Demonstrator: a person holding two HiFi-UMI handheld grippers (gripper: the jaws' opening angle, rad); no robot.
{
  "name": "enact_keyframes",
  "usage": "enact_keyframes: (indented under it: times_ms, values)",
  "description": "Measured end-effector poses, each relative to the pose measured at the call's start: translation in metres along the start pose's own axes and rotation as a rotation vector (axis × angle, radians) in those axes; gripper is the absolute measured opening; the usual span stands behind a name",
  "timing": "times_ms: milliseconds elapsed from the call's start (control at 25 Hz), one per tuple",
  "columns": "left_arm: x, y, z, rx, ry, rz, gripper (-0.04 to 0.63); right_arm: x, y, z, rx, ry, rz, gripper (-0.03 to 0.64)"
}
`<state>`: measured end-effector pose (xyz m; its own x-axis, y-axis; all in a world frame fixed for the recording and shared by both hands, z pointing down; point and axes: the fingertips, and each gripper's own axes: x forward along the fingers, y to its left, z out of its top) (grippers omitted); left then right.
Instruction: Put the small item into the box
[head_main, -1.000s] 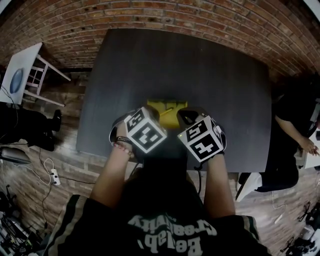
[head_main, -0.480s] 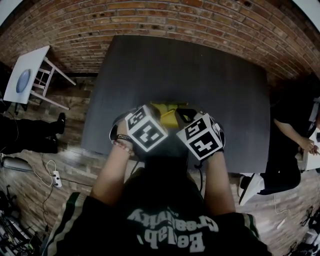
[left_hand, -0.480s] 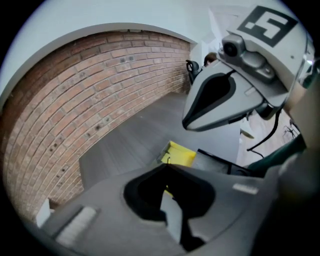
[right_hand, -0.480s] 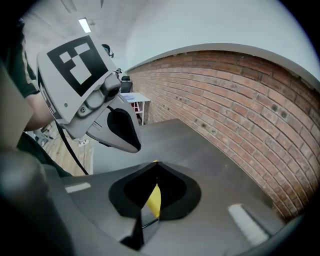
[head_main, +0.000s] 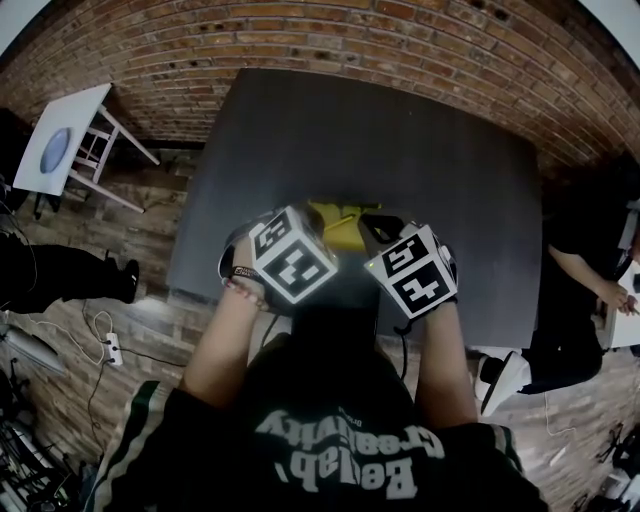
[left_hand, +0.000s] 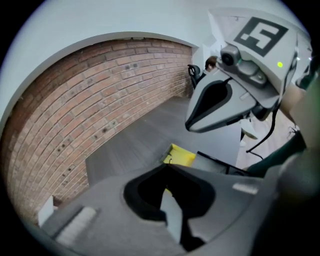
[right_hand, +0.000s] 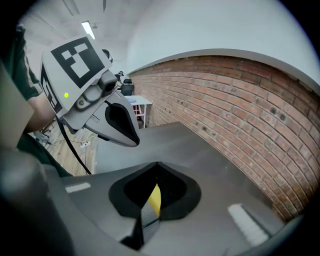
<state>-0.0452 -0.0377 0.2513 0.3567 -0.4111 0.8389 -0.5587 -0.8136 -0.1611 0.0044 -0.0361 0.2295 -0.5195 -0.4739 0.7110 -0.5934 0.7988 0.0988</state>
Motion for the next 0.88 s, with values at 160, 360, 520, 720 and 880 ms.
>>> enact_keyframes:
  times_ms: [160,360,520,720,880]
  values:
    - [-0.0012,-0.0028,-0.0037,-0.009,-0.003,0.001,0.003,-0.0020,0.0029,0.0006,-0.016,-0.001,0.001,0.006]
    - [-0.0031,-0.0077,-0.0032,-0.007,-0.003,-0.005,0.003,-0.0044,0.0055,-0.0035,-0.039,0.017,-0.001,0.006]
    - [-0.0023,-0.0069,-0.0054,-0.008,0.003,-0.004,0.003,-0.0029,0.0069,-0.0042,-0.038,0.018,0.005,0.006]
    - [-0.0009,-0.0059,-0.0079,0.000,0.006,-0.006,0.002,0.0003,0.0094,-0.0036,-0.040,0.020,0.012,0.006]
    - [-0.0005,-0.0073,-0.0076,0.001,0.009,-0.005,0.002,-0.0003,0.0088,-0.0040,-0.042,0.016,0.012,0.006]
